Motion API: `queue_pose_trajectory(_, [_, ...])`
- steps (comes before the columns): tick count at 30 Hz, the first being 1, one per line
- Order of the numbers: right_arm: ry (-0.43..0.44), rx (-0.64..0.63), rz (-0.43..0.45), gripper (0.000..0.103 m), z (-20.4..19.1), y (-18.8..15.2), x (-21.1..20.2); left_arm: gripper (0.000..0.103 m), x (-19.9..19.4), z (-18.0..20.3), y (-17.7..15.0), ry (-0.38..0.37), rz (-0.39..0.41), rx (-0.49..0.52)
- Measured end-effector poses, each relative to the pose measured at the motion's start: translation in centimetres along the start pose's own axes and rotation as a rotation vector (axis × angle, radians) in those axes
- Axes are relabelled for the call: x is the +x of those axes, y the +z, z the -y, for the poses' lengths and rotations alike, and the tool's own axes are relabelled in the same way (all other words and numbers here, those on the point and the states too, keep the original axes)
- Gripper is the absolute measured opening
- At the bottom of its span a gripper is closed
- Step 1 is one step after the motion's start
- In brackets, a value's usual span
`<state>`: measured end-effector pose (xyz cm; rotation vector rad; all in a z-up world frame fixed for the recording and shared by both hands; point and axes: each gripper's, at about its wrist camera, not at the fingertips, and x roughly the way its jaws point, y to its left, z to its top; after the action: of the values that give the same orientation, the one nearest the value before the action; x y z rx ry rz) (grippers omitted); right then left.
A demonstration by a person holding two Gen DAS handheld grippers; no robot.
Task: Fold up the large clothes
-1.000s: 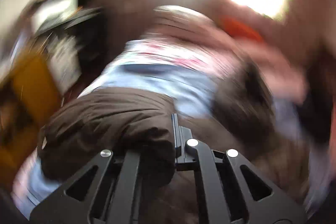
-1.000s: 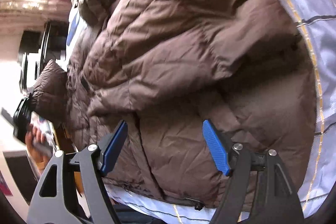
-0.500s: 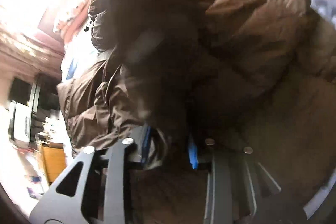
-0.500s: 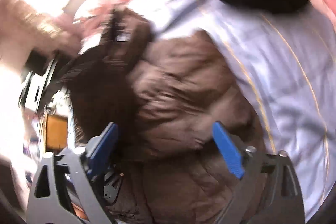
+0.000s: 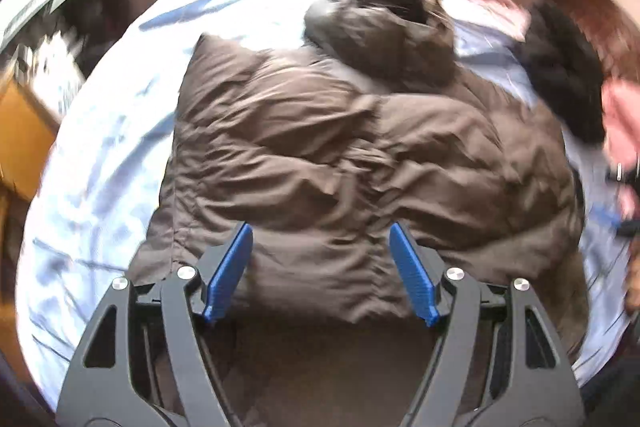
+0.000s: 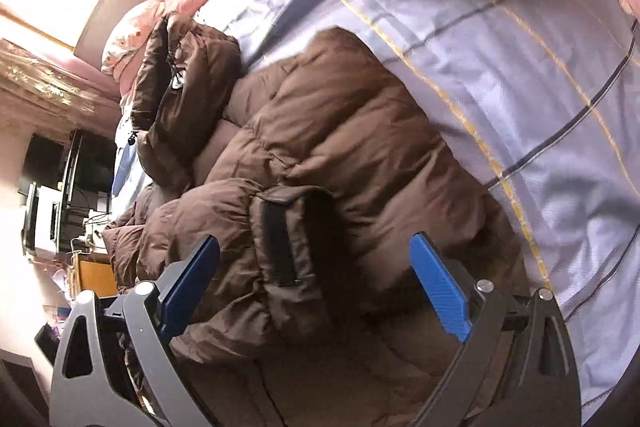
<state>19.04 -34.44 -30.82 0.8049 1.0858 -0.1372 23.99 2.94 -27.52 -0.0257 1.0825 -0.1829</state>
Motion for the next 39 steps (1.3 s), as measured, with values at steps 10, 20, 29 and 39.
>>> queue_pose_trajectory(10, [0.188, -0.139, -0.154, 0.017, -5.2, -3.3, 4.3, 0.074, 5.7, -5.5, -1.1, 0.249, -0.166, -0.1])
queue_pose_trajectory(20, [0.116, -0.513, 0.033, 0.014, -15.5, -5.4, 2.6, 0.074, 5.9, -11.2, -0.2, 0.341, -0.127, -0.319])
queue_pose_trajectory(29, [-0.056, -0.388, -0.104, 0.022, -11.3, -4.6, 10.0, 0.084, 5.6, -12.7, -0.3, 0.398, -0.087, -0.343])
queue_pose_trajectory(39, [-0.137, -0.47, 0.214, 0.069, -12.8, -6.8, 2.1, 0.093, 0.1, -13.7, 0.8, 0.394, 0.08, -0.438])
